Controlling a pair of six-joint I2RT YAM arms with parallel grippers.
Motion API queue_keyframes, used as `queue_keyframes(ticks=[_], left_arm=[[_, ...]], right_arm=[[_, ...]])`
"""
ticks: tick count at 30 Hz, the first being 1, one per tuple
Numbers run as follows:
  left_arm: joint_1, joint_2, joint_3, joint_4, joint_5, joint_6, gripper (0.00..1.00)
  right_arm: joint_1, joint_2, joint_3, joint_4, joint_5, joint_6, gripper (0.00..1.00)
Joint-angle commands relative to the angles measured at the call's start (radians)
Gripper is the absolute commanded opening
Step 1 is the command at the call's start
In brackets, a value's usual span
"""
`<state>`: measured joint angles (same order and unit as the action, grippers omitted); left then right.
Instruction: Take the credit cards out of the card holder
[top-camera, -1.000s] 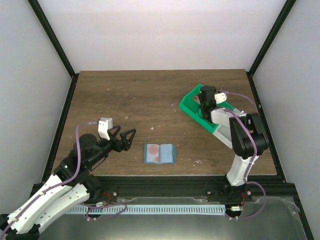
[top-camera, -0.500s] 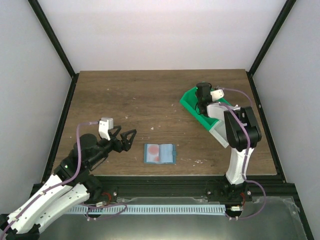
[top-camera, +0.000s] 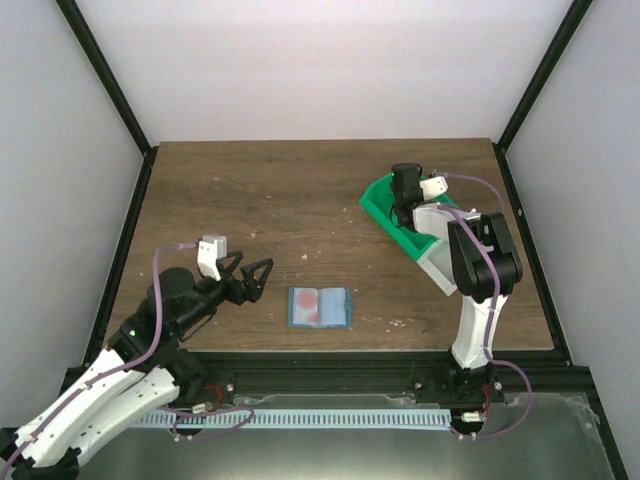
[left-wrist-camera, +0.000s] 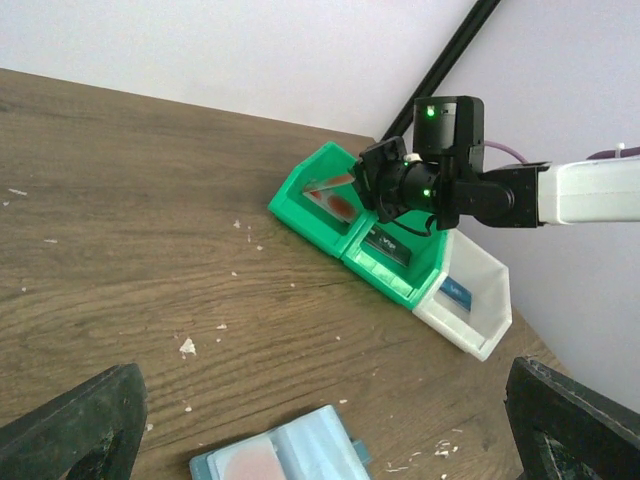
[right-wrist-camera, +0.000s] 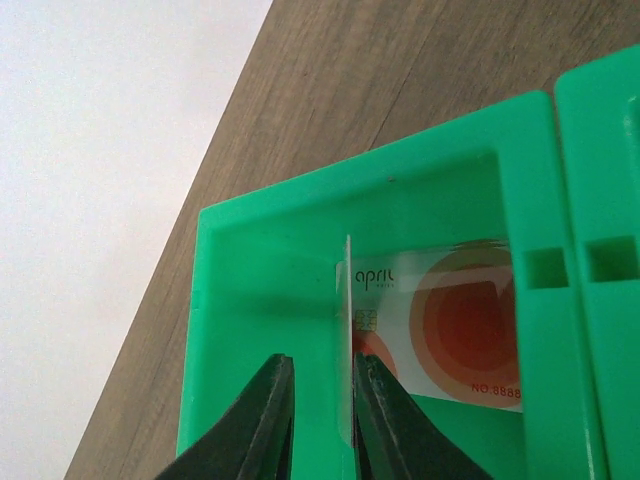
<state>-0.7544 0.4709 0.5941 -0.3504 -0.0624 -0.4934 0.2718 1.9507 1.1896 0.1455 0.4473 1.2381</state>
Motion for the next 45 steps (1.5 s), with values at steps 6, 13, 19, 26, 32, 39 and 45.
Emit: queue_keyframes(ticks=[6,13,19,26,32,39,45], left_arm=[[-0.002,-0.006,-0.005,0.014,0.009,0.013,1.00],[-0.002,-0.005,-0.006,0.014,0.007,0.013,1.00],[-0.002,0.001,-0.006,0.014,0.009,0.013,1.00],[0.000,0.005,-0.005,0.013,0.003,0.015,1.00],[0.000,0.010,-0.005,0.014,0.003,0.015,1.00],[-0.001,0.038,0.002,0.000,-0.012,0.010,1.00],[0.000,0.105,0.030,-0.045,-0.028,0.004,1.00]], right_arm=[[0.011,-0.041,0.014,-0.096,0.074,0.009,0.02],[0.012,-0.061,-0.029,-0.041,0.088,0.015,0.01],[0.012,-0.013,0.009,0.009,0.114,-0.002,0.01],[0.012,0.012,0.069,-0.085,0.116,0.008,0.21],[0.011,-0.088,0.027,-0.118,0.068,-0.009,0.43],[0.009,-0.240,0.034,-0.119,-0.075,-0.234,0.55],[0.011,-0.358,0.042,-0.207,-0.399,-0.461,0.60]])
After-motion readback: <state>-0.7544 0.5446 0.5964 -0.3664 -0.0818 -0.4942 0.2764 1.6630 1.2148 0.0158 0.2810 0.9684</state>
